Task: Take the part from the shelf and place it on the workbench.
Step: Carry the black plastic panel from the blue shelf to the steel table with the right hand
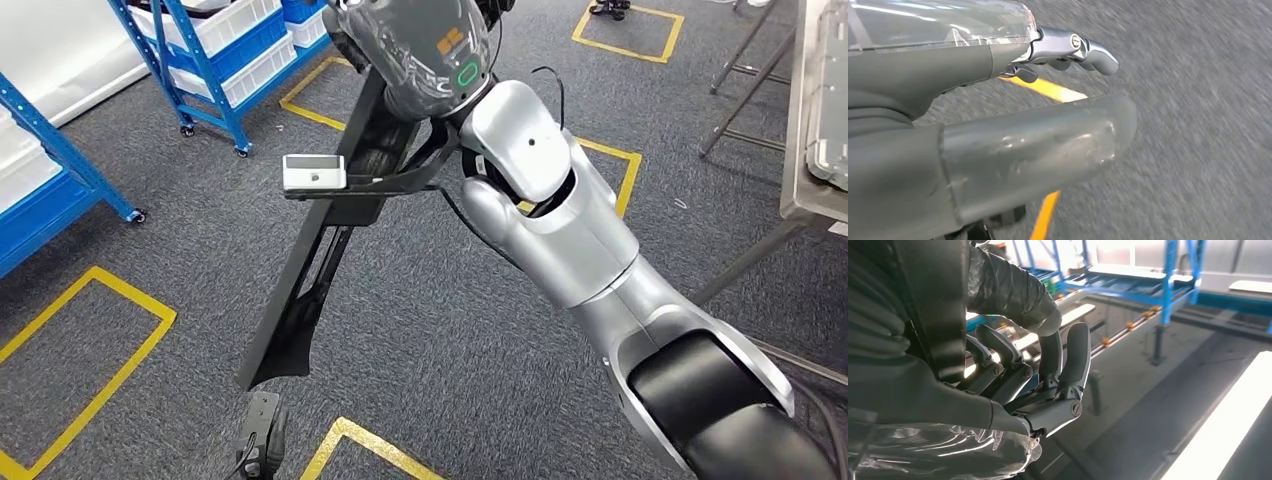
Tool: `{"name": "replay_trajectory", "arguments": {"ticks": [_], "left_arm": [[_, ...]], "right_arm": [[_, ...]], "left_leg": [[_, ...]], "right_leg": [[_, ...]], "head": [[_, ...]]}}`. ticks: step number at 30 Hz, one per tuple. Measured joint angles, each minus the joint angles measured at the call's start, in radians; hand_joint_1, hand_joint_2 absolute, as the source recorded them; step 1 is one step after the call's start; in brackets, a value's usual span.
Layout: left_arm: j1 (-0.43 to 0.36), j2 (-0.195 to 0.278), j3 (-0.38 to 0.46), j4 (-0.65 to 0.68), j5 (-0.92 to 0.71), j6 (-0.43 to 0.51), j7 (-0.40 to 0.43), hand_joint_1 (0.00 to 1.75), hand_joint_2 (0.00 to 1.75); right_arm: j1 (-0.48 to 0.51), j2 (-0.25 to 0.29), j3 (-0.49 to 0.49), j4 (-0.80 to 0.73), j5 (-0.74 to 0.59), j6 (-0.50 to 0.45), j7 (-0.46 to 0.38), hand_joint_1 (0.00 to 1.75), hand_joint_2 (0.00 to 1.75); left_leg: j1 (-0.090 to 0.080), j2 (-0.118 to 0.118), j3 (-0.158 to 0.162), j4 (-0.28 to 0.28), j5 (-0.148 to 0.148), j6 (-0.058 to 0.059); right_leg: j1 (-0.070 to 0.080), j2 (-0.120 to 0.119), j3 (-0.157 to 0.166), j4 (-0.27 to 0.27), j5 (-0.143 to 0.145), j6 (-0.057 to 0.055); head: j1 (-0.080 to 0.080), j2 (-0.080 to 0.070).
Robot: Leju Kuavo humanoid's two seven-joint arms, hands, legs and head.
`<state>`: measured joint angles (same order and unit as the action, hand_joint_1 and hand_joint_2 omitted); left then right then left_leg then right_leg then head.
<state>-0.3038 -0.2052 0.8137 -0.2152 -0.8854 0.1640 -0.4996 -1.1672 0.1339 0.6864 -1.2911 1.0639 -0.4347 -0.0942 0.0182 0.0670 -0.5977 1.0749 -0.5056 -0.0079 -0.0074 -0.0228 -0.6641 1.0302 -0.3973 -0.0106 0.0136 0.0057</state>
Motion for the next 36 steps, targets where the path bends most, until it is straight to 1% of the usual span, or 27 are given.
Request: {"name": "replay_trajectory", "arguments": {"ticks": [2, 3, 4, 5, 6, 7, 8, 9, 11, 12, 13, 15, 17, 18, 19, 20, 21, 22, 24, 26, 28, 29, 30, 32, 34, 35, 36], "left_arm": [[-0.002, 0.000, 0.000, 0.000, -0.003, -0.001, 0.000, 0.00, 0.00], [-0.001, 0.000, 0.000, 0.000, -0.003, -0.002, 0.000, 0.00, 0.00], [-0.001, -0.001, 0.000, 0.000, -0.004, -0.002, 0.000, 0.00, 0.00], [-0.001, -0.001, 0.000, 0.000, -0.005, -0.003, 0.000, 0.00, 0.00], [-0.002, -0.002, 0.000, 0.000, -0.006, -0.004, 0.000, 0.00, 0.00], [-0.004, -0.002, 0.000, 0.000, -0.007, -0.004, 0.001, 0.00, 0.00], [-0.006, -0.003, 0.000, 0.000, -0.009, -0.004, 0.002, 0.00, 0.00], [-0.007, -0.003, 0.000, 0.000, -0.011, -0.004, 0.003, 0.00, 0.00], [-0.009, -0.003, 0.000, 0.000, -0.014, -0.004, 0.006, 0.00, 0.00], [-0.010, -0.003, -0.001, 0.000, -0.014, -0.004, 0.007, 0.00, 0.00], [-0.011, -0.005, -0.002, 0.000, -0.015, -0.004, 0.008, 0.00, 0.00], [-0.015, -0.008, -0.005, 0.000, -0.015, -0.004, 0.008, 0.00, 0.00], [-0.015, -0.008, -0.006, 0.000, -0.015, -0.003, 0.008, 0.00, 0.00], [-0.013, -0.008, -0.007, 0.000, -0.015, -0.002, 0.008, 0.00, 0.00], [-0.012, -0.007, -0.006, 0.000, -0.015, -0.002, 0.008, 0.00, 0.00], [-0.011, -0.007, -0.007, 0.000, -0.014, -0.001, 0.008, 0.00, 0.00], [-0.011, -0.007, -0.007, 0.000, -0.014, -0.001, 0.008, 0.00, 0.00], [-0.012, -0.007, -0.007, 0.000, -0.014, -0.001, 0.008, 0.00, 0.00], [-0.013, -0.007, -0.007, 0.000, -0.014, -0.001, 0.008, 0.00, 0.00], [-0.014, -0.006, -0.007, 0.000, -0.014, -0.001, 0.006, 0.00, 0.00], [-0.015, -0.007, -0.007, 0.000, -0.014, -0.001, 0.005, 0.00, 0.00], [-0.016, -0.008, -0.007, 0.000, -0.014, -0.001, 0.004, 0.00, 0.00], [-0.017, -0.008, -0.008, 0.000, -0.014, -0.001, 0.003, 0.00, 0.00], [-0.017, -0.008, -0.008, 0.000, -0.013, -0.001, 0.001, 0.00, 0.00], [-0.012, -0.008, -0.008, 0.000, -0.011, -0.001, 0.000, 0.00, 0.00], [-0.010, -0.008, -0.008, 0.000, -0.010, -0.001, -0.001, 0.00, 0.00], [-0.009, -0.008, -0.008, 0.000, -0.009, -0.001, -0.001, 0.00, 0.00]], "right_arm": [[-0.005, 0.002, -0.001, 0.000, 0.000, 0.002, 0.000, 1.75, 1.75], [-0.006, 0.002, -0.001, 0.001, 0.000, 0.003, 0.000, 1.75, 1.75], [-0.007, 0.003, -0.001, 0.002, 0.000, 0.005, 0.000, 1.75, 1.75], [-0.007, 0.003, -0.001, 0.003, 0.000, 0.006, 0.000, 1.75, 1.75], [-0.009, 0.003, -0.001, 0.003, 0.001, 0.006, 0.000, 1.75, 1.75], [-0.011, 0.003, -0.001, 0.004, 0.001, 0.007, 0.000, 1.75, 1.75], [-0.015, 0.003, -0.001, 0.004, 0.001, 0.007, 0.000, 1.75, 1.75], [-0.020, 0.003, -0.001, 0.006, 0.001, 0.009, 0.000, 1.75, 1.75], [-0.027, 0.004, -0.001, 0.010, 0.001, 0.012, 0.000, 1.75, 1.75], [-0.028, 0.004, -0.002, 0.013, 0.000, 0.013, 0.000, 1.75, 1.75], [-0.028, 0.003, -0.004, 0.015, 0.000, 0.012, 0.000, 1.75, 1.75], [-0.031, 0.002, -0.010, 0.019, 0.000, 0.010, 0.000, 1.75, 1.75], [-0.034, 0.001, -0.015, 0.022, 0.000, 0.006, 0.001, 1.75, 1.75], [-0.033, 0.001, -0.016, 0.023, 0.000, 0.005, 0.001, 1.75, 1.75], [-0.031, 0.000, -0.016, 0.025, -0.001, 0.004, 0.001, 1.75, 1.75], [-0.029, -0.002, -0.016, 0.027, -0.001, 0.004, 0.001, 1.75, 1.75], [-0.028, -0.003, -0.017, 0.029, -0.001, 0.004, 0.001, 1.75, 1.75], [-0.028, -0.005, -0.017, 0.030, -0.001, 0.004, 0.000, 1.75, 1.75], [-0.030, -0.007, -0.018, 0.031, -0.001, 0.003, 0.000, 1.75, 1.75], [-0.030, -0.007, -0.019, 0.031, -0.002, 0.001, 0.000, 1.75, 1.75], [-0.030, -0.010, -0.022, 0.031, -0.003, -0.002, 0.000, 1.75, 1.75], [-0.030, -0.011, -0.024, 0.031, -0.004, -0.003, 0.000, 1.75, 1.75], [-0.032, -0.011, -0.025, 0.030, -0.004, -0.004, 0.000, 1.75, 1.75], [-0.032, -0.012, -0.026, 0.031, -0.004, -0.005, 0.000, 1.75, 1.75], [-0.028, -0.013, -0.026, 0.033, -0.004, -0.006, 0.000, 1.75, 1.75], [-0.027, -0.014, -0.027, 0.034, -0.005, -0.006, 0.000, 1.75, 1.75], [-0.027, -0.015, -0.027, 0.036, -0.005, -0.005, 0.000, 1.75, 1.75]], "left_leg": [[0.002, -0.046, -0.055, 0.122, -0.062, -0.002], [0.002, -0.055, -0.087, 0.187, -0.085, -0.003], [0.002, -0.059, -0.110, 0.229, -0.092, -0.003], [0.002, -0.060, -0.117, 0.235, -0.078, -0.002], [0.003, -0.063, -0.106, 0.201, -0.048, -0.001], [0.004, -0.073, -0.081, 0.139, -0.008, 0.001], [0.007, -0.098, -0.054, 0.074, 0.022, 0.003], [0.009, -0.122, -0.033, 0.022, 0.041, 0.004], [0.009, -0.152, -0.018, -0.019, 0.046, 0.008], [0.007, -0.144, -0.016, -0.023, 0.049, 0.012], [0.007, -0.132, -0.014, -0.028, 0.053, 0.018], [0.008, -0.107, -0.008, -0.041, 0.062, 0.032], [0.004, -0.081, -0.006, -0.047, 0.065, 0.041], [0.002, -0.066, -0.006, -0.047, 0.065, 0.042], [0.000, -0.052, -0.006, -0.047, 0.064, 0.043], [-0.001, -0.038, -0.006, -0.047, 0.063, 0.043], [-0.001, -0.025, -0.006, -0.046, 0.062, 0.042], [-0.001, -0.014, -0.005, -0.046, 0.060, 0.040], [-0.005, 0.006, -0.002, -0.045, 0.055, 0.034], [-0.010, 0.022, 0.000, -0.044, 0.051, 0.025], [-0.011, 0.039, 0.004, -0.046, 0.046, 0.015], [-0.009, 0.033, 0.004, -0.039, 0.038, 0.010], [-0.007, 0.016, -0.004, -0.017, 0.022, 0.006], [-0.003, -0.033, -0.048, 0.085, -0.031, 0.002], [-0.003, -0.055, -0.114, 0.210, -0.072, 0.000], [-0.003, -0.059, -0.133, 0.236, -0.068, 0.000], [-0.003, -0.062, -0.133, 0.223, -0.044, 0.002]], "right_leg": [[-0.001, 0.023, 0.001, -0.001, 0.002, -0.008], [0.000, 0.036, 0.001, 0.000, 0.002, -0.010], [0.001, 0.050, 0.001, 0.001, 0.002, -0.011], [0.002, 0.066, 0.001, 0.003, 0.002, -0.011], [0.002, 0.081, 0.001, 0.006, 0.001, -0.011], [0.001, 0.095, 0.001, 0.010, 0.000, -0.009], [0.001, 0.108, -0.002, 0.014, -0.001, -0.006], [0.000, 0.121, -0.007, 0.019, -0.001, -0.002], [-0.004, 0.144, -0.017, 0.021, 0.003, 0.011], [-0.006, 0.155, -0.020, 0.018, 0.008, 0.019], [-0.008, 0.156, -0.022, 0.017, 0.009, 0.025], [-0.004, 0.114, -0.040, 0.049, -0.013, 0.032], [-0.002, 0.053, -0.090, 0.154, -0.073, 0.036], [-0.004, 0.040, -0.121, 0.218, -0.101, 0.039], [-0.005, 0.034, -0.142, 0.264, -0.115, 0.040], [-0.007, 0.030, -0.148, 0.278, -0.113, 0.041], [-0.007, 0.025, -0.132, 0.253, -0.094, 0.041], [-0.007, 0.016, -0.099, 0.196, -0.064, 0.039], [0.002, -0.021, -0.027, 0.065, -0.021, 0.030], [0.012, -0.037, 0.000, 0.011, -0.013, 0.018], [0.014, -0.015, 0.001, 0.008, -0.010, 0.007], [0.011, -0.005, 0.004, 0.003, -0.008, 0.001], [0.008, 0.004, 0.007, -0.001, -0.006, -0.005], [0.004, 0.024, 0.012, -0.005, -0.004, -0.014], [0.006, 0.049, 0.012, -0.003, -0.004, -0.017], [0.007, 0.064, 0.012, -0.002, -0.005, -0.017], [0.008, 0.078, 0.012, 0.001, -0.005, -0.017]], "head": [[0.000, 0.000], [0.000, 0.000], [0.000, 0.000], [0.000, 0.000], [0.000, 0.000], [0.000, 0.000], [0.000, 0.000], [0.000, 0.000], [0.000, 0.000], [0.000, 0.000], [0.000, 0.000], [0.001, 0.000], [0.002, 0.000], [0.002, 0.000], [0.002, 0.000], [0.002, 0.000], [0.002, 0.000], [0.002, 0.000], [0.002, 0.000], [0.002, 0.000], [0.002, 0.000], [0.002, 0.000], [0.002, 0.000], [0.001, 0.000], [0.001, 0.000], [0.001, 0.000], [0.001, 0.000]]}}
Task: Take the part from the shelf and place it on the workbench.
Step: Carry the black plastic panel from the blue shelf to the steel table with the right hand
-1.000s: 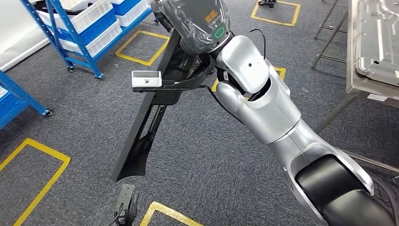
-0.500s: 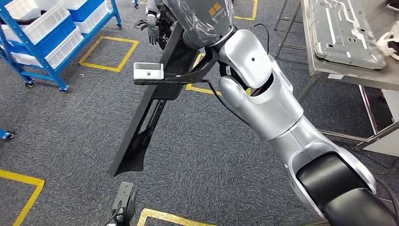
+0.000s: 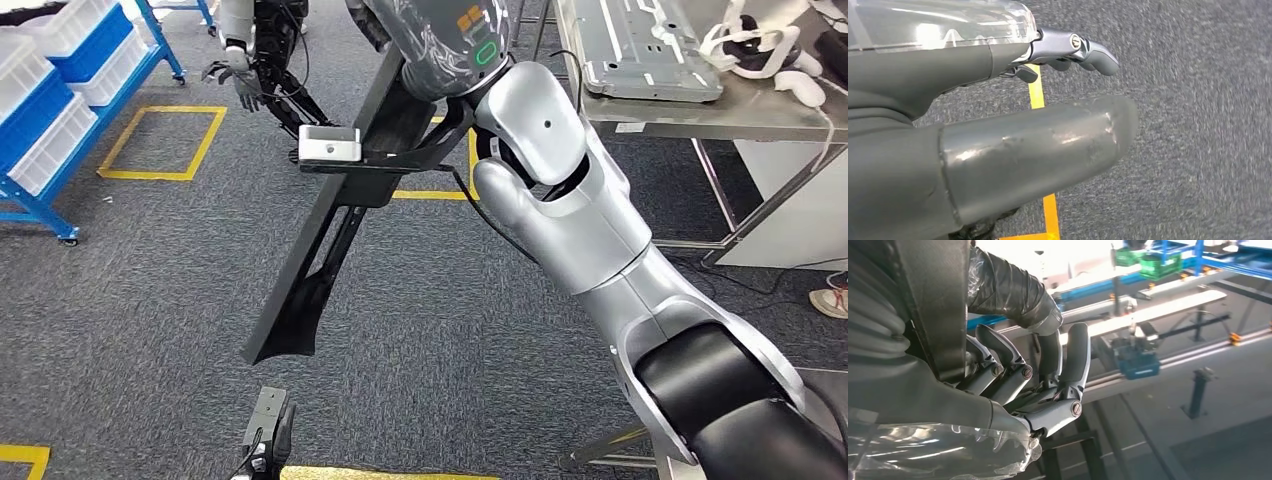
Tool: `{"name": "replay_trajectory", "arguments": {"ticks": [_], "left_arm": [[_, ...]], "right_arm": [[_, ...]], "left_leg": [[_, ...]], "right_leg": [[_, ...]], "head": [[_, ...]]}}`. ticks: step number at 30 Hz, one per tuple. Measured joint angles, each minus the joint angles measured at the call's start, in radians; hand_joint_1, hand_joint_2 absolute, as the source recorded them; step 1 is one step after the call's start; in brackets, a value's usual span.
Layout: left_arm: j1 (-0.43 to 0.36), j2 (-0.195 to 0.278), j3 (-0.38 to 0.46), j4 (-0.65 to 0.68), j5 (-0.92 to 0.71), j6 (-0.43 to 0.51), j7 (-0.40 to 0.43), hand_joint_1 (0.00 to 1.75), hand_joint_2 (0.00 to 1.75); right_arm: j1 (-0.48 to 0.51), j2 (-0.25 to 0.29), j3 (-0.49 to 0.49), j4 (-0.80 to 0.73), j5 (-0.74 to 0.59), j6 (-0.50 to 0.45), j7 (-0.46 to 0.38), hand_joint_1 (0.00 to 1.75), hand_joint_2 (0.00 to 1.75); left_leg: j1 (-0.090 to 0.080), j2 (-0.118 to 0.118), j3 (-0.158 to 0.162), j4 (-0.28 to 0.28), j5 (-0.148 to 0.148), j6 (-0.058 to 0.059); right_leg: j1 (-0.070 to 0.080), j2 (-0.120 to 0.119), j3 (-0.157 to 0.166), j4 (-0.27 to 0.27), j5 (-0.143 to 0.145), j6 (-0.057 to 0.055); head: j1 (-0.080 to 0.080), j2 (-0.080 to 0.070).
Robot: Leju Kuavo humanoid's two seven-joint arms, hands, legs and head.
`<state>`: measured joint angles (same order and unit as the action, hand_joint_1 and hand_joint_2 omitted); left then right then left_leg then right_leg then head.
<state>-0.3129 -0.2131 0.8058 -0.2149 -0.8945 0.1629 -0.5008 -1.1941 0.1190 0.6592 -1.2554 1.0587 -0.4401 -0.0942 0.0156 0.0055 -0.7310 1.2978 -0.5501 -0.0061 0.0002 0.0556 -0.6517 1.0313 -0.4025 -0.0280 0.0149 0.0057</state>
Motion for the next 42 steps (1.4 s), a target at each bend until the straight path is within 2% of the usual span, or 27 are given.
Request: {"name": "replay_trajectory", "arguments": {"ticks": [1, 3, 5, 7, 8, 10, 12, 14, 15, 16, 17, 19, 20, 22, 23, 25, 27, 28, 29, 30, 31, 32, 34, 36, 38, 40, 42], "left_arm": [[0.000, 0.000, 0.000, 0.000, 0.001, 0.000, -0.001, 0.00, 0.00], [0.000, 0.000, 0.000, 0.000, 0.003, 0.000, -0.002, 0.00, 0.00], [0.000, 0.000, 0.000, 0.000, 0.004, -0.001, -0.002, 0.00, 0.00], [-0.001, -0.002, 0.000, 0.000, 0.006, -0.002, -0.003, 0.00, 0.00], [-0.002, -0.004, 0.000, 0.000, 0.009, -0.003, -0.003, 0.00, 0.00], [-0.005, -0.009, 0.000, 0.000, 0.012, -0.003, -0.005, 0.00, 0.00], [-0.003, -0.010, 0.000, 0.000, 0.014, -0.003, -0.007, 0.00, 0.00], [0.001, -0.010, 0.000, 0.000, 0.014, -0.004, -0.008, 0.00, 0.00], [0.002, -0.011, 0.000, 0.000, 0.014, -0.004, -0.008, 0.00, 0.00], [0.002, -0.012, 0.000, 0.000, 0.014, -0.005, -0.009, 0.00, 0.00], [0.002, -0.013, 0.000, 0.000, 0.013, -0.006, -0.009, 0.00, 0.00], [0.003, -0.013, 0.000, 0.000, 0.013, -0.006, -0.010, 0.00, 0.00], [0.003, -0.013, 0.000, 0.000, 0.013, -0.006, -0.010, 0.00, 0.00], [0.002, -0.015, 0.000, 0.000, 0.013, -0.006, -0.011, 0.00, 0.00], [0.001, -0.016, 0.000, 0.000, 0.013, -0.006, -0.011, 0.00, 0.00], [-0.001, -0.018, 0.000, 0.000, 0.013, -0.006, -0.011, 0.00, 0.00], [0.002, -0.018, 0.000, 0.000, 0.013, -0.006, -0.011, 0.00, 0.00], [0.005, -0.018, 0.000, 0.000, 0.013, -0.006, -0.011, 0.00, 0.00], [0.007, -0.018, 0.000, 0.000, 0.013, -0.006, -0.011, 0.00, 0.00], [0.009, -0.018, 0.000, 0.000, 0.013, -0.006, -0.011, 0.00, 0.00], [0.011, -0.018, 0.000, 0.000, 0.013, -0.006, -0.011, 0.00, 0.00], [0.011, -0.017, 0.000, 0.000, 0.012, -0.005, -0.011, 0.00, 0.00], [0.014, -0.013, 0.000, 0.000, 0.009, -0.002, -0.011, 0.00, 0.00], [0.019, -0.010, 0.000, 0.000, 0.005, 0.004, -0.009, 0.00, 0.00], [0.025, -0.010, -0.001, 0.000, 0.004, 0.008, -0.009, 0.00, 0.00], [0.032, -0.010, -0.003, 0.000, 0.000, 0.010, -0.009, 0.00, 0.00], [0.043, -0.007, -0.006, 0.000, -0.011, 0.009, -0.009, 0.00, 0.00]], "right_arm": [[-0.001, -0.001, -0.001, 0.001, 0.000, 0.000, 0.000, 1.75, 1.75], [-0.006, -0.002, -0.004, 0.002, -0.002, 0.001, 0.000, 1.75, 1.75], [-0.010, -0.003, -0.006, 0.004, -0.002, 0.003, 0.000, 1.75, 1.75], [-0.013, -0.008, -0.009, 0.007, -0.001, 0.006, 0.000, 1.75, 1.75], [-0.015, -0.011, -0.012, 0.010, 0.001, 0.008, 0.000, 1.75, 1.75], [-0.027, -0.016, -0.017, 0.015, 0.004, 0.010, 0.000, 1.75, 1.75], [-0.038, -0.022, -0.018, 0.023, 0.005, 0.011, 0.001, 1.75, 1.75], [-0.039, -0.029, -0.018, 0.030, 0.006, 0.010, 0.001, 1.75, 1.75], [-0.037, -0.032, -0.018, 0.033, 0.007, 0.010, 0.001, 1.75, 1.75], [-0.036, -0.035, -0.018, 0.036, 0.007, 0.009, 0.001, 1.75, 1.75], [-0.035, -0.038, -0.018, 0.038, 0.008, 0.008, 0.001, 1.75, 1.75], [-0.035, -0.042, -0.018, 0.039, 0.008, 0.006, 0.001, 1.75, 1.75], [-0.035, -0.044, -0.018, 0.040, 0.008, 0.004, 0.001, 1.75, 1.75], [-0.034, -0.047, -0.018, 0.042, 0.009, 0.003, 0.000, 1.75, 1.75], [-0.034, -0.048, -0.018, 0.043, 0.009, 0.002, 0.000, 1.75, 1.75], [-0.035, -0.050, -0.018, 0.043, 0.009, 0.002, 0.000, 1.75, 1.75], [-0.034, -0.049, -0.018, 0.043, 0.010, 0.002, 0.000, 1.75, 1.75], [-0.031, -0.049, -0.018, 0.044, 0.010, 0.002, 0.000, 1.75, 1.75], [-0.028, -0.049, -0.018, 0.044, 0.011, 0.002, 0.000, 1.75, 1.75], [-0.024, -0.049, -0.018, 0.044, 0.011, 0.001, 0.000, 1.75, 1.75], [-0.021, -0.049, -0.018, 0.044, 0.010, 0.000, 0.000, 1.75, 1.75], [-0.017, -0.049, -0.018, 0.043, 0.009, -0.001, 0.000, 1.75, 1.75], [-0.007, -0.051, -0.018, 0.035, 0.005, -0.006, 0.000, 1.75, 1.75], [0.013, -0.058, -0.018, 0.021, 0.002, -0.010, 0.000, 1.75, 1.75], [0.036, -0.072, -0.018, 0.004, 0.002, -0.011, 0.000, 1.75, 1.75], [0.052, -0.084, -0.019, -0.014, 0.001, -0.012, 0.002, 1.75, 1.75], [0.064, -0.089, -0.019, -0.026, 0.002, -0.013, 0.004, 1.75, 1.75]], "left_leg": [[0.000, -0.006, 0.017, -0.051, 0.037, 0.003], [0.002, -0.042, 0.072, -0.185, 0.102, 0.010], [0.000, -0.070, 0.101, -0.252, 0.119, 0.013], [-0.002, -0.059, 0.106, -0.260, 0.120, 0.018], [-0.001, -0.048, 0.110, -0.267, 0.124, 0.023], [0.003, -0.024, 0.117, -0.285, 0.133, 0.036], [0.000, 0.000, 0.120, -0.291, 0.136, 0.043], [0.000, 0.027, 0.120, -0.291, 0.135, 0.043], [0.000, 0.039, 0.120, -0.290, 0.133, 0.041], [0.000, 0.051, 0.120, -0.288, 0.131, 0.039], [0.000, 0.061, 0.121, -0.285, 0.128, 0.036], [-0.005, 0.079, 0.122, -0.278, 0.119, 0.025], [-0.007, 0.087, 0.123, -0.275, 0.116, 0.019], [-0.008, 0.107, 0.129, -0.275, 0.111, 0.008], [-0.005, 0.106, 0.131, -0.273, 0.106, 0.002], [0.002, 0.068, 0.116, -0.227, 0.071, -0.006], [0.005, 0.017, 0.059, -0.103, 0.007, -0.008], [0.005, 0.007, 0.026, -0.035, -0.019, -0.008], [0.005, 0.003, 0.000, 0.012, -0.028, -0.007], [0.004, 0.001, -0.009, 0.022, -0.018, -0.005], [0.004, -0.003, 0.001, -0.009, 0.012, 0.000], [0.004, -0.014, 0.027, -0.074, 0.053, 0.005], [0.005, -0.058, 0.085, -0.206, 0.109, 0.015], [0.003, -0.081, 0.111, -0.259, 0.116, 0.018], [0.003, -0.062, 0.119, -0.271, 0.119, 0.022], [0.007, -0.037, 0.127, -0.286, 0.126, 0.031], [0.006, -0.010, 0.131, -0.294, 0.127, 0.038]], "right_leg": [[0.000, 0.015, 0.000, 0.003, -0.001, 0.000], [-0.002, 0.040, -0.003, 0.010, -0.004, 0.004], [-0.006, 0.061, -0.010, 0.013, -0.003, 0.014], [-0.009, 0.082, -0.015, 0.009, 0.003, 0.028], [-0.009, 0.078, -0.017, 0.010, 0.002, 0.033], [-0.004, 0.032, -0.039, 0.054, -0.029, 0.041], [-0.005, -0.026, -0.095, 0.170, -0.089, 0.046], [-0.012, -0.045, -0.142, 0.263, -0.117, 0.053], [-0.016, -0.050, -0.142, 0.261, -0.105, 0.056], [-0.019, -0.058, -0.120, 0.219, -0.078, 0.058], [-0.021, -0.074, -0.082, 0.150, -0.046, 0.059], [-0.015, -0.108, -0.022, 0.036, -0.007, 0.053], [-0.011, -0.115, -0.009, 0.010, -0.003, 0.048], [-0.007, -0.096, -0.010, 0.006, -0.004, 0.036], [-0.008, -0.085, -0.009, 0.004, -0.004, 0.030], [-0.013, -0.064, -0.004, 0.000, -0.001, 0.016], [-0.013, -0.043, -0.003, -0.001, -0.001, 0.006], [-0.011, -0.030, -0.003, -0.001, -0.001, 0.005], [-0.008, -0.016, -0.002, 0.000, -0.001, 0.004], [-0.007, -0.001, -0.002, 0.001, -0.001, 0.004], [-0.005, 0.014, -0.002, 0.003, -0.001, 0.004], [-0.005, 0.029, -0.002, 0.005, -0.001, 0.004], [-0.006, 0.054, -0.004, 0.008, -0.002, 0.009], [-0.010, 0.075, -0.008, 0.007, 0.000, 0.019], [-0.015, 0.089, -0.012, 0.002, 0.004, 0.032], [-0.010, 0.047, -0.027, 0.030, -0.017, 0.041], [-0.008, -0.018, -0.076, 0.129, -0.072, 0.046]], "head": [[0.000, 0.000], [0.000, 0.000], [0.000, 0.000], [0.000, 0.000], [0.000, 0.000], [0.003, 0.000], [0.005, 0.000], [0.004, 0.000], [0.004, 0.000], [0.004, 0.000], [0.004, 0.000], [0.004, 0.000], [0.004, 0.000], [0.004, 0.000], [0.004, 0.000], [0.004, 0.000], [0.004, 0.000], [0.004, 0.000], [0.004, 0.000], [0.004, 0.000], [0.004, 0.000], [0.004, 0.000], [0.004, 0.000], [0.004, 0.000], [0.003, 0.000], [0.005, 0.000], [0.008, 0.000]]}}
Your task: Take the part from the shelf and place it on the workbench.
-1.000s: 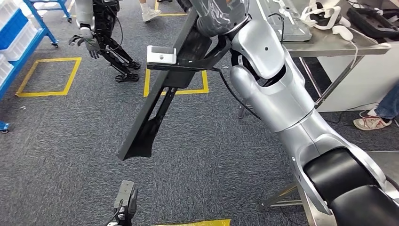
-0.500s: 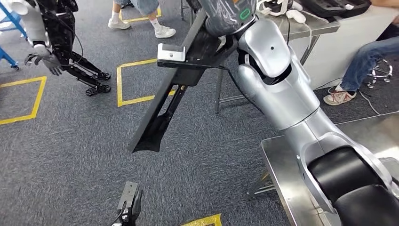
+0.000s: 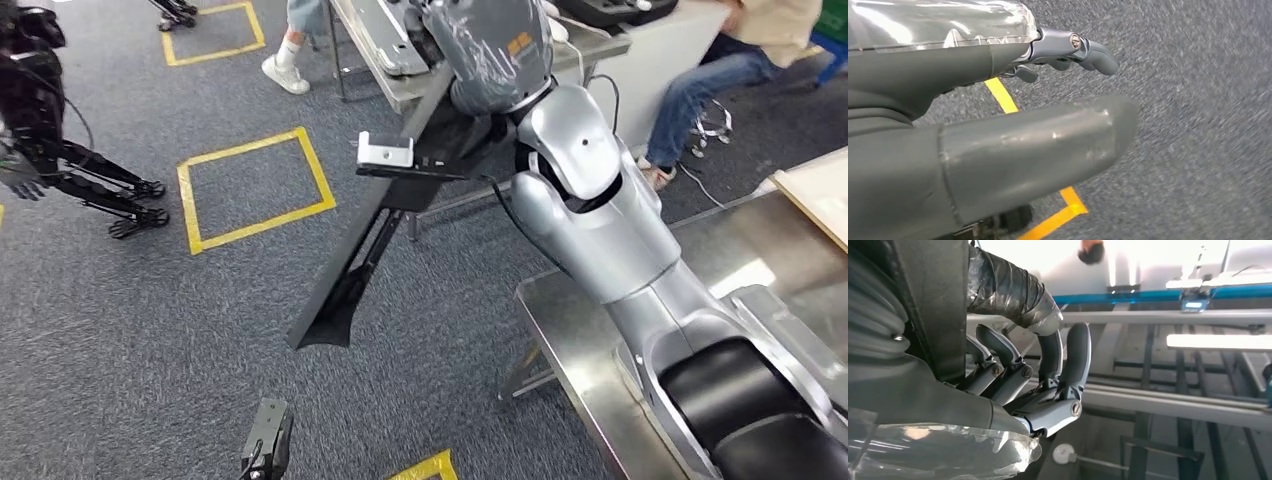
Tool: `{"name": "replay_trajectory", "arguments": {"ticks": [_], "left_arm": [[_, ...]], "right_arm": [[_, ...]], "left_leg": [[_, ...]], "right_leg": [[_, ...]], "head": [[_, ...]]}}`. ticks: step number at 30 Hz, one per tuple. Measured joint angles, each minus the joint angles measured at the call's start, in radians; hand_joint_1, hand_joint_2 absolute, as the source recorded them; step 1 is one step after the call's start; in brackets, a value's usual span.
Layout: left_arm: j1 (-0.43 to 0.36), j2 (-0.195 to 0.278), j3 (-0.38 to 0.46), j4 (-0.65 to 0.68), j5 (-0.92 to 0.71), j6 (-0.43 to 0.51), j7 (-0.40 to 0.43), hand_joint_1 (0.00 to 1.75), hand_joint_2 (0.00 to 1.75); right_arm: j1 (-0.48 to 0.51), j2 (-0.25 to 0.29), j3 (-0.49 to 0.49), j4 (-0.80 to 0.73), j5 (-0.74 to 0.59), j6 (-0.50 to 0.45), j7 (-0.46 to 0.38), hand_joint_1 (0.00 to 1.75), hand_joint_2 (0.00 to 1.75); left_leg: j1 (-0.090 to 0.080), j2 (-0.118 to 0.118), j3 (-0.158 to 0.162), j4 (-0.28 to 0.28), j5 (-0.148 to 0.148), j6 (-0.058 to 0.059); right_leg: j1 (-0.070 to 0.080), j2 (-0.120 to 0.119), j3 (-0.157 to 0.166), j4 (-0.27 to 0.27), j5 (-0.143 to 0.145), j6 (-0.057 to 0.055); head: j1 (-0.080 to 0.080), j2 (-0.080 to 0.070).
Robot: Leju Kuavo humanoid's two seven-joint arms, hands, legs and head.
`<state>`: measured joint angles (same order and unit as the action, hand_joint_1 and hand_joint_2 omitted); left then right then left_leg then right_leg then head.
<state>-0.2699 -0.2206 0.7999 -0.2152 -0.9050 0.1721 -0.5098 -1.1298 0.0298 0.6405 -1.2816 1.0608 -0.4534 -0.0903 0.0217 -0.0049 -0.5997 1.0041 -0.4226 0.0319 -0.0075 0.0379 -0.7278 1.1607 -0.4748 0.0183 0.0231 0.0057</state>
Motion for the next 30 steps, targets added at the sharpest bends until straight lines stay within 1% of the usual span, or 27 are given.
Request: {"name": "replay_trajectory", "arguments": {"ticks": [1, 2, 3, 4, 5, 6, 7, 8, 9, 11, 12, 14, 15, 16, 17, 18, 19, 20, 21, 22, 23, 24, 25, 26, 27, 28, 30], "left_arm": [[0.007, 0.001, -0.002, 0.000, -0.008, -0.003, 0.001, 0.00, 0.00], [0.015, 0.002, -0.006, 0.000, -0.016, -0.008, 0.004, 0.00, 0.00], [0.022, 0.003, -0.011, 0.000, -0.026, -0.014, 0.008, 0.00, 0.00], [0.028, 0.004, -0.017, 0.000, -0.036, -0.021, 0.014, 0.00, 0.00], [0.032, 0.004, -0.025, 0.000, -0.045, -0.029, 0.020, 0.00, 0.00], [0.035, 0.005, -0.032, 0.000, -0.054, -0.037, 0.024, 0.00, 0.00], [0.037, 0.005, -0.040, 0.000, -0.062, -0.044, 0.024, 0.00, 0.00], [0.037, 0.007, -0.046, 0.000, -0.067, -0.050, 0.021, 0.00, 0.00], [0.037, 0.009, -0.053, 0.000, -0.071, -0.054, 0.016, 0.00, 0.00], [0.033, 0.013, -0.064, 0.000, -0.074, -0.059, 0.001, 0.00, 0.00], [0.030, 0.016, -0.069, 0.000, -0.074, -0.060, -0.004, 0.00, 0.00], [0.025, 0.021, -0.076, 0.000, -0.076, -0.061, -0.010, 0.00, 0.00], [0.025, 0.025, -0.078, 0.000, -0.076, -0.062, -0.011, 0.00, 0.00], [0.026, 0.027, -0.079, 0.000, -0.076, -0.063, -0.011, 0.00, 0.00], [0.028, 0.030, -0.079, 0.000, -0.076, -0.063, -0.013, 0.00, 0.00], [0.030, 0.031, -0.080, 0.000, -0.075, -0.062, -0.016, 0.00, 0.00], [0.031, 0.032, -0.082, 0.000, -0.074, -0.060, -0.022, 0.00, 0.00], [0.029, 0.034, -0.082, 0.000, -0.072, -0.058, -0.031, 0.00, 0.00], [0.027, 0.037, -0.083, 0.000, -0.069, -0.056, -0.040, 0.00, 0.00], [0.023, 0.041, -0.083, -0.001, -0.064, -0.055, -0.049, 0.00, 0.00], [0.018, 0.044, -0.083, -0.001, -0.058, -0.056, -0.057, 0.00, 0.00], [0.014, 0.047, -0.083, -0.001, -0.051, -0.061, -0.064, 0.00, 0.00], [0.009, 0.049, -0.083, -0.001, -0.044, -0.067, -0.071, 0.00, 0.00], [0.005, 0.049, -0.083, -0.001, -0.037, -0.075, -0.078, 0.00, 0.00], [0.000, 0.049, -0.083, -0.002, -0.033, -0.081, -0.084, 0.00, 0.00], [-0.006, 0.049, -0.083, -0.002, -0.031, -0.086, -0.089, 0.00, 0.00], [-0.011, 0.048, -0.083, -0.003, -0.027, -0.088, -0.094, 0.00, 0.00]], "right_arm": [[0.010, 0.000, 0.000, -0.005, 0.002, 0.000, 0.001, 1.75, 1.75], [0.022, 0.000, 0.001, -0.010, 0.005, 0.000, 0.002, 1.75, 1.75], [0.035, 0.000, 0.002, -0.015, 0.009, 0.000, 0.002, 1.75, 1.75], [0.046, 0.000, 0.003, -0.022, 0.014, 0.000, 0.003, 1.75, 1.75], [0.054, -0.001, 0.005, -0.028, 0.019, -0.001, 0.004, 1.75, 1.75], [0.058, 0.000, 0.006, -0.035, 0.025, -0.001, 0.006, 1.75, 1.75], [0.060, 0.002, 0.007, -0.041, 0.030, -0.002, 0.008, 1.75, 1.75], [0.060, 0.004, 0.007, -0.044, 0.034, -0.002, 0.010, 1.75, 1.75], [0.059, 0.006, 0.007, -0.047, 0.037, -0.003, 0.011, 1.75, 1.75], [0.057, 0.011, 0.007, -0.048, 0.037, -0.005, 0.010, 1.75, 1.75], [0.054, 0.014, 0.006, -0.048, 0.036, -0.006, 0.009, 1.75, 1.75], [0.048, 0.022, 0.005, -0.048, 0.034, -0.007, 0.008, 1.75, 1.75], [0.045, 0.027, 0.005, -0.048, 0.034, -0.007, 0.008, 1.75, 1.75], [0.045, 0.031, 0.005, -0.047, 0.034, -0.007, 0.008, 1.75, 1.75], [0.045, 0.034, 0.005, -0.047, 0.034, -0.007, 0.008, 1.75, 1.75], [0.046, 0.036, 0.005, -0.046, 0.032, -0.008, 0.007, 1.75, 1.75], [0.047, 0.037, 0.005, -0.046, 0.029, -0.008, 0.006, 1.75, 1.75], [0.046, 0.037, 0.005, -0.045, 0.024, -0.008, 0.004, 1.75, 1.75], [0.044, 0.038, 0.005, -0.044, 0.018, -0.008, 0.001, 1.75, 1.75], [0.042, 0.039, 0.005, -0.042, 0.009, -0.009, -0.002, 1.75, 1.75], [0.039, 0.041, 0.004, -0.038, 0.001, -0.009, -0.005, 1.75, 1.75], [0.037, 0.042, 0.003, -0.034, -0.007, -0.011, -0.010, 1.75, 1.75], [0.035, 0.044, 0.001, -0.028, -0.015, -0.013, -0.014, 1.75, 1.75], [0.034, 0.045, -0.001, -0.023, -0.022, -0.016, -0.020, 1.75, 1.75], [0.033, 0.047, -0.003, -0.018, -0.027, -0.019, -0.024, 1.75, 1.75], [0.029, 0.048, -0.005, -0.013, -0.029, -0.022, -0.028, 1.75, 1.75], [0.021, 0.055, -0.006, -0.004, -0.030, -0.028, -0.031, 1.75, 1.75]], "left_leg": [[-0.001, 0.014, 0.000, 0.000, -0.001, 0.001], [-0.002, 0.028, 0.001, 0.001, -0.003, 0.001], [-0.001, 0.042, 0.001, 0.002, -0.006, 0.000], [-0.001, 0.054, 0.002, 0.004, -0.009, -0.003], [0.000, 0.066, 0.003, 0.007, -0.013, -0.006], [0.000, 0.076, 0.004, 0.011, -0.017, -0.010], [-0.003, 0.085, 0.005, 0.016, -0.023, -0.015], [-0.006, 0.094, 0.006, 0.019, -0.028, -0.021], [-0.008, 0.102, 0.008, 0.020, -0.031, -0.027], [-0.009, 0.119, 0.015, 0.020, -0.038, -0.038], [-0.006, 0.114, 0.017, 0.025, -0.046, -0.044], [-0.001, 0.074, -0.004, 0.083, -0.086, -0.051], [0.001, 0.046, -0.030, 0.144, -0.118, -0.052], [0.001, 0.027, -0.065, 0.214, -0.148, -0.052], [0.000, 0.018, -0.097, 0.275, -0.168, -0.052], [0.000, 0.013, -0.117, 0.308, -0.170, -0.051], [-0.001, 0.011, -0.119, 0.301, -0.151, -0.048], [-0.001, 0.005, -0.104, 0.256, -0.116, -0.043], [-0.001, -0.010, -0.077, 0.189, -0.076, -0.037], [0.000, -0.037, -0.049, 0.123, -0.047, -0.030], [0.000, -0.059, -0.027, 0.072, -0.028, -0.026], [-0.001, -0.075, -0.014, 0.043, -0.022, -0.024], [-0.003, -0.078, -0.009, 0.034, -0.024, -0.022], [-0.004, -0.067, -0.006, 0.028, -0.022, -0.020], [-0.003, -0.054, -0.002, 0.021, -0.018, -0.017], [-0.001, -0.042, 0.002, 0.012, -0.013, -0.013], [0.001, -0.015, 0.009, 0.000, -0.006, -0.006]], "right_leg": [[-0.003, -0.017, -0.032, 0.064, -0.027, 0.003], [-0.006, -0.026, -0.057, 0.111, -0.040, 0.006], [-0.009, -0.032, -0.066, 0.128, -0.036, 0.009], [-0.012, -0.037, -0.056, 0.108, -0.016, 0.011], [-0.014, -0.047, -0.027, 0.052, 0.016, 0.012], [-0.013, -0.068, 0.008, -0.015, 0.041, 0.012], [-0.010, -0.084, 0.037, -0.072, 0.060, 0.008], [-0.006, -0.096, 0.056, -0.108, 0.068, 0.003], [-0.001, -0.098, 0.061, -0.120, 0.065, -0.002], [0.000, -0.075, 0.062, -0.119, 0.065, -0.014], [-0.002, -0.064, 0.064, -0.121, 0.066, -0.020], [-0.007, -0.045, 0.069, -0.125, 0.068, -0.034], [-0.007, -0.034, 0.069, -0.125, 0.068, -0.038], [-0.006, -0.022, 0.069, -0.124, 0.068, -0.042], [-0.004, -0.008, 0.069, -0.124, 0.068, -0.043], [-0.002, 0.007, 0.069, -0.123, 0.068, -0.043], [0.000, 0.021, 0.069, -0.122, 0.068, -0.043], [0.001, 0.035, 0.070, -0.120, 0.068, -0.043], [0.001, 0.048, 0.069, -0.119, 0.068, -0.043], [0.002, 0.060, 0.068, -0.117, 0.068, -0.041], [0.001, 0.071, 0.066, -0.115, 0.069, -0.038], [-0.002, 0.082, 0.063, -0.115, 0.070, -0.032], [-0.005, 0.094, 0.061, -0.117, 0.073, -0.025], [-0.007, 0.105, 0.060, -0.121, 0.076, -0.017], [-0.006, 0.104, 0.058, -0.122, 0.076, -0.011], [-0.004, 0.085, 0.052, -0.112, 0.068, -0.006], [-0.001, 0.019, 0.017, -0.037, 0.021, 0.001]], "head": [[0.001, 0.000], [0.001, 0.000], [0.001, 0.000], [0.001, 0.000], [0.001, 0.000], [0.001, 0.000], [0.001, 0.000], [0.001, 0.000], [0.000, 0.000], [0.000, 0.000], [0.000, 0.000], [0.000, 0.000], [0.000, 0.000], [0.000, 0.000], [0.000, 0.000], [0.000, 0.000], [0.000, 0.000], [-0.001, 0.000], [-0.001, 0.000], [0.000, 0.000], [0.000, 0.000], [0.000, 0.000], [0.000, 0.000], [0.000, 0.000], [0.000, 0.000], [0.002, 0.000], [0.005, 0.000]]}}
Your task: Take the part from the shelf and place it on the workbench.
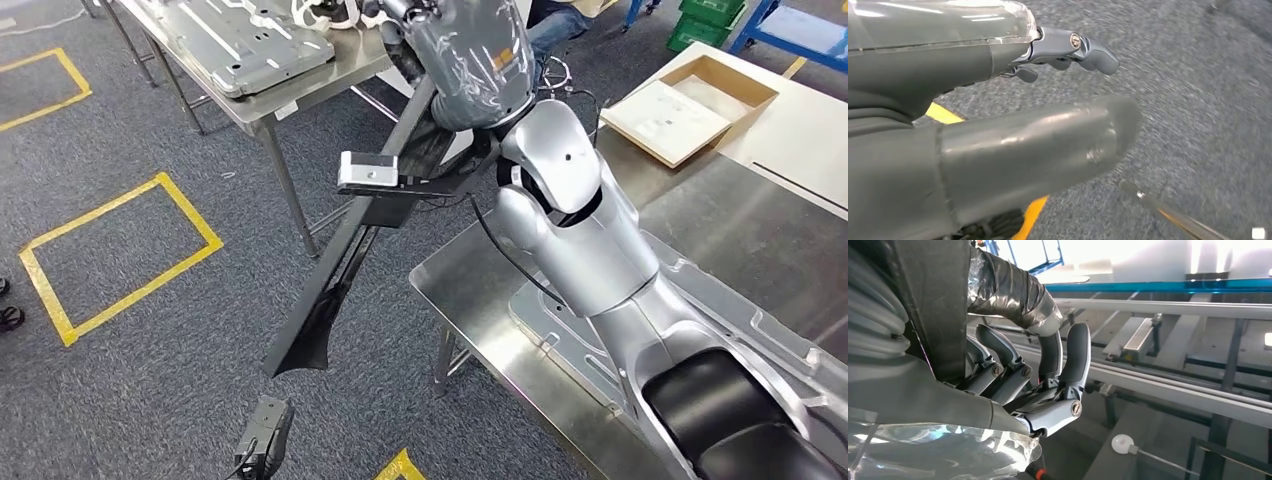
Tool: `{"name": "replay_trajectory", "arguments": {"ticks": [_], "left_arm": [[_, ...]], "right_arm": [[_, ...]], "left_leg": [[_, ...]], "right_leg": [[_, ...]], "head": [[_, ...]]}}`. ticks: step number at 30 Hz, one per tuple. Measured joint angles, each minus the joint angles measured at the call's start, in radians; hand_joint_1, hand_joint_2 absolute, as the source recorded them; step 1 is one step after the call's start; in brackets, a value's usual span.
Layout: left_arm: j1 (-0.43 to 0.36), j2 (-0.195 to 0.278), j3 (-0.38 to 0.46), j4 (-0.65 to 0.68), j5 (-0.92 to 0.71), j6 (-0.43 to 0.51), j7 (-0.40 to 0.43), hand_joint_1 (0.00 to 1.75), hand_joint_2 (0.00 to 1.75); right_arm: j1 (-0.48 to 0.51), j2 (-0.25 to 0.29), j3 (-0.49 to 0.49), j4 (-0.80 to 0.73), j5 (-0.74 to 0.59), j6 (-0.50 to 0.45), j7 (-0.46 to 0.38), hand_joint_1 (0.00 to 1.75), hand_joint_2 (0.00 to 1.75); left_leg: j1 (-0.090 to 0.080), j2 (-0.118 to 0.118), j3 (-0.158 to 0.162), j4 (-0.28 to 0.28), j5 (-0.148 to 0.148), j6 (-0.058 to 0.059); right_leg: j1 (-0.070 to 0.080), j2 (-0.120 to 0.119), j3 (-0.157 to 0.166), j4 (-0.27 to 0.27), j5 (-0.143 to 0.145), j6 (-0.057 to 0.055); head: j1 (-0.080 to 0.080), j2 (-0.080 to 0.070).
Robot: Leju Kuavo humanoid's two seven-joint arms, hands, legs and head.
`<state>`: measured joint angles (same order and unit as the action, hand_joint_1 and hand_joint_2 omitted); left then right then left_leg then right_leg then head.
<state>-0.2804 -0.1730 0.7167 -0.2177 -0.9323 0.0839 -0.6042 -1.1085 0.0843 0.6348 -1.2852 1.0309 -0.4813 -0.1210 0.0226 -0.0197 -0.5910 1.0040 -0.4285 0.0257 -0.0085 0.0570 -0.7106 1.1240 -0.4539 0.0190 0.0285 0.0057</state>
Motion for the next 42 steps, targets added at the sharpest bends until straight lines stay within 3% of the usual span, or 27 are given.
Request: {"name": "replay_trajectory", "arguments": {"ticks": [2, 3, 4, 5, 7, 9, 10, 12, 14, 16, 17, 18, 19, 20, 21, 23, 25, 27, 29, 31, 33, 34, 35, 37, 39, 40, 42], "left_arm": [[0.004, 0.000, 0.000, 0.000, 0.006, 0.002, -0.001, 0.00, 0.00], [0.006, 0.000, 0.000, 0.000, 0.011, 0.005, 0.001, 0.00, 0.00], [0.008, -0.001, 0.000, 0.000, 0.016, 0.008, 0.004, 0.00, 0.00], [0.009, -0.002, 0.000, 0.000, 0.019, 0.011, 0.007, 0.00, 0.00], [0.010, -0.007, 0.000, 0.000, 0.024, 0.014, 0.015, 0.00, 0.00], [0.010, -0.012, 0.001, 0.000, 0.028, 0.014, 0.020, 0.00, 0.00], [0.010, -0.014, 0.001, 0.000, 0.029, 0.013, 0.022, 0.00, 0.00], [0.010, -0.020, 0.001, 0.000, 0.028, 0.010, 0.023, 0.00, 0.00], [0.011, -0.023, 0.001, 0.000, 0.028, 0.007, 0.026, 0.00, 0.00], [0.016, -0.024, 0.001, 0.000, 0.029, 0.005, 0.031, 0.00, 0.00], [0.020, -0.024, 0.001, 0.000, 0.030, 0.005, 0.034, 0.00, 0.00], [0.025, -0.024, 0.001, 0.000, 0.030, 0.006, 0.036, 0.00, 0.00], [0.028, -0.024, 0.001, 0.000, 0.031, 0.006, 0.038, 0.00, 0.00], [0.031, -0.024, 0.001, 0.000, 0.032, 0.006, 0.039, 0.00, 0.00], [0.032, -0.024, 0.001, 0.000, 0.032, 0.006, 0.039, 0.00, 0.00], [0.032, -0.022, 0.002, 0.000, 0.032, 0.006, 0.039, 0.00, 0.00], [0.032, -0.019, 0.005, 0.000, 0.033, 0.007, 0.039, 0.00, 0.00], [0.032, -0.021, 0.006, 0.000, 0.033, 0.007, 0.039, 0.00, 0.00], [0.030, -0.023, 0.007, 0.000, 0.033, 0.007, 0.037, 0.00, 0.00], [0.032, -0.024, 0.008, 0.000, 0.033, 0.007, 0.036, 0.00, 0.00], [0.037, -0.023, 0.008, 0.000, 0.033, 0.007, 0.035, 0.00, 0.00], [0.039, -0.023, 0.008, 0.000, 0.033, 0.008, 0.034, 0.00, 0.00], [0.039, -0.023, 0.008, 0.000, 0.032, 0.008, 0.032, 0.00, 0.00], [0.039, -0.024, 0.008, 0.000, 0.031, 0.011, 0.027, 0.00, 0.00], [0.037, -0.024, 0.008, 0.000, 0.031, 0.012, 0.019, 0.00, 0.00], [0.036, -0.024, 0.008, 0.000, 0.031, 0.013, 0.015, 0.00, 0.00], [0.035, -0.024, 0.008, 0.000, 0.031, 0.013, 0.007, 0.00, 0.00]], "right_arm": [[-0.005, 0.006, 0.000, 0.012, 0.001, -0.003, 0.002, 1.75, 1.75], [-0.006, 0.008, 0.000, 0.019, 0.002, -0.003, 0.003, 1.75, 1.75], [-0.008, 0.009, 0.000, 0.027, 0.005, -0.003, 0.006, 1.75, 1.75], [-0.012, 0.009, 0.000, 0.033, 0.008, -0.003, 0.007, 1.75, 1.75], [-0.026, 0.010, 0.000, 0.044, 0.013, -0.003, 0.010, 1.75, 1.75], [-0.040, 0.014, 0.000, 0.056, 0.017, -0.003, 0.013, 1.75, 1.75], [-0.043, 0.015, 0.000, 0.063, 0.019, -0.003, 0.016, 1.75, 1.75], [-0.045, 0.016, 0.000, 0.075, 0.022, -0.005, 0.019, 1.75, 1.75], [-0.046, 0.018, 0.000, 0.085, 0.026, -0.010, 0.020, 1.75, 1.75], [-0.042, 0.021, 0.000, 0.095, 0.031, -0.016, 0.022, 1.75, 1.75], [-0.039, 0.022, 0.000, 0.101, 0.033, -0.018, 0.022, 1.75, 1.75], [-0.034, 0.023, 0.000, 0.107, 0.033, -0.019, 0.022, 1.75, 1.75], [-0.029, 0.023, 0.000, 0.113, 0.033, -0.020, 0.022, 1.75, 1.75], [-0.026, 0.023, 0.000, 0.118, 0.034, -0.021, 0.022, 1.75, 1.75], [-0.024, 0.023, 0.000, 0.122, 0.034, -0.021, 0.022, 1.75, 1.75], [-0.023, 0.024, 0.000, 0.128, 0.034, -0.022, 0.022, 1.75, 1.75], [-0.022, 0.025, 0.000, 0.132, 0.034, -0.024, 0.022, 1.75, 1.75], [-0.021, 0.023, 0.000, 0.136, 0.034, -0.025, 0.023, 1.75, 1.75], [-0.022, 0.021, -0.001, 0.139, 0.035, -0.028, 0.024, 1.75, 1.75], [-0.023, 0.020, -0.001, 0.142, 0.035, -0.032, 0.025, 1.75, 1.75], [-0.019, 0.020, -0.001, 0.146, 0.035, -0.034, 0.026, 1.75, 1.75], [-0.017, 0.020, -0.001, 0.148, 0.035, -0.034, 0.026, 1.75, 1.75], [-0.016, 0.019, -0.001, 0.151, 0.035, -0.034, 0.026, 1.75, 1.75], [-0.016, 0.018, -0.001, 0.155, 0.035, -0.034, 0.026, 1.75, 1.75], [-0.019, 0.019, -0.001, 0.156, 0.036, -0.035, 0.026, 1.75, 1.75], [-0.020, 0.019, -0.001, 0.157, 0.036, -0.035, 0.027, 1.75, 1.75], [-0.020, 0.019, -0.001, 0.159, 0.036, -0.036, 0.027, 1.75, 1.75]], "left_leg": [[-0.002, 0.028, 0.001, 0.000, -0.002, 0.004], [-0.002, 0.042, 0.001, 0.002, -0.004, 0.003], [-0.002, 0.056, 0.001, 0.004, -0.007, 0.003], [-0.002, 0.069, 0.001, 0.007, -0.009, 0.001], [-0.004, 0.090, 0.002, 0.014, -0.017, -0.005], [-0.008, 0.108, 0.003, 0.019, -0.025, -0.014], [-0.011, 0.117, 0.006, 0.019, -0.026, -0.020], [-0.010, 0.129, 0.012, 0.018, -0.032, -0.030], [-0.006, 0.100, 0.004, 0.050, -0.059, -0.038], [-0.003, 0.050, -0.044, 0.160, -0.118, -0.043], [-0.002, 0.037, -0.077, 0.227, -0.145, -0.045], [-0.002, 0.030, -0.105, 0.278, -0.157, -0.046], [-0.002, 0.028, -0.118, 0.294, -0.149, -0.045], [-0.002, 0.025, -0.112, 0.269, -0.122, -0.042], [-0.002, 0.015, -0.089, 0.210, -0.082, -0.037], [-0.001, -0.028, -0.036, 0.080, -0.025, -0.025], [-0.004, -0.054, -0.012, 0.026, -0.015, -0.019], [-0.005, -0.036, -0.007, 0.015, -0.010, -0.014], [0.000, -0.012, 0.000, -0.001, 0.000, -0.004], [0.000, 0.014, 0.004, -0.010, 0.004, 0.002], [-0.001, 0.041, 0.003, -0.009, 0.002, 0.003], [0.000, 0.054, 0.004, -0.008, 0.000, 0.002], [0.000, 0.067, 0.004, -0.007, -0.002, 0.001], [0.000, 0.088, 0.007, -0.001, -0.010, -0.007], [-0.006, 0.106, 0.009, 0.007, -0.020, -0.018], [-0.010, 0.115, 0.011, 0.009, -0.024, -0.023], [-0.013, 0.135, 0.017, 0.009, -0.029, -0.033]], "right_leg": [[-0.003, -0.041, -0.057, 0.120, -0.054, 0.006], [-0.005, -0.048, -0.076, 0.157, -0.062, 0.008], [-0.007, -0.054, -0.077, 0.161, -0.053, 0.009], [-0.008, -0.060, -0.059, 0.128, -0.028, 0.009], [-0.003, -0.093, 0.010, 0.002, 0.025, 0.004], [0.006, -0.118, 0.051, -0.076, 0.043, -0.008], [0.010, -0.118, 0.052, -0.083, 0.040, -0.014], [0.009, -0.095, 0.053, -0.088, 0.044, -0.024], [0.002, -0.075, 0.058, -0.095, 0.049, -0.035], [-0.002, -0.052, 0.061, -0.099, 0.051, -0.043], [0.000, -0.039, 0.061, -0.098, 0.051, -0.045], [0.001, -0.025, 0.061, -0.097, 0.051, -0.045], [0.003, -0.010, 0.061, -0.096, 0.051, -0.045], [0.004, 0.005, 0.061, -0.094, 0.051, -0.045], [0.005, 0.020, 0.061, -0.092, 0.051, -0.045], [0.004, 0.045, 0.058, -0.088, 0.051, -0.042], [-0.001, 0.066, 0.051, -0.088, 0.054, -0.031], [-0.007, 0.085, 0.046, -0.092, 0.059, -0.017], [-0.002, 0.052, 0.034, -0.070, 0.042, -0.006], [0.002, -0.014, -0.010, 0.023, -0.013, 0.001], [-0.004, -0.046, -0.069, 0.144, -0.063, 0.007], [-0.008, -0.052, -0.081, 0.170, -0.066, 0.011], [-0.011, -0.056, -0.074, 0.158, -0.050, 0.013], [-0.013, -0.085, -0.009, 0.038, 0.009, 0.014], [-0.005, -0.123, 0.046, -0.066, 0.040, 0.004], [-0.001, -0.131, 0.055, -0.084, 0.040, -0.002], [0.001, -0.108, 0.053, -0.084, 0.039, -0.017]], "head": [[0.001, 0.000], [0.002, 0.000], [0.002, 0.000], [0.002, 0.000], [0.002, 0.000], [0.002, 0.000], [0.001, 0.000], [0.001, 0.000], [0.001, 0.000], [0.001, 0.000], [0.001, 0.000], [0.001, 0.000], [0.001, 0.000], [0.001, 0.000], [0.001, 0.000], [0.001, 0.000], [0.001, 0.000], [0.000, 0.000], [0.003, 0.000], [0.006, 0.000], [0.007, 0.000], [0.007, 0.000], [0.007, 0.000], [0.007, 0.000], [0.007, 0.000], [0.006, 0.000], [0.005, 0.000]]}}
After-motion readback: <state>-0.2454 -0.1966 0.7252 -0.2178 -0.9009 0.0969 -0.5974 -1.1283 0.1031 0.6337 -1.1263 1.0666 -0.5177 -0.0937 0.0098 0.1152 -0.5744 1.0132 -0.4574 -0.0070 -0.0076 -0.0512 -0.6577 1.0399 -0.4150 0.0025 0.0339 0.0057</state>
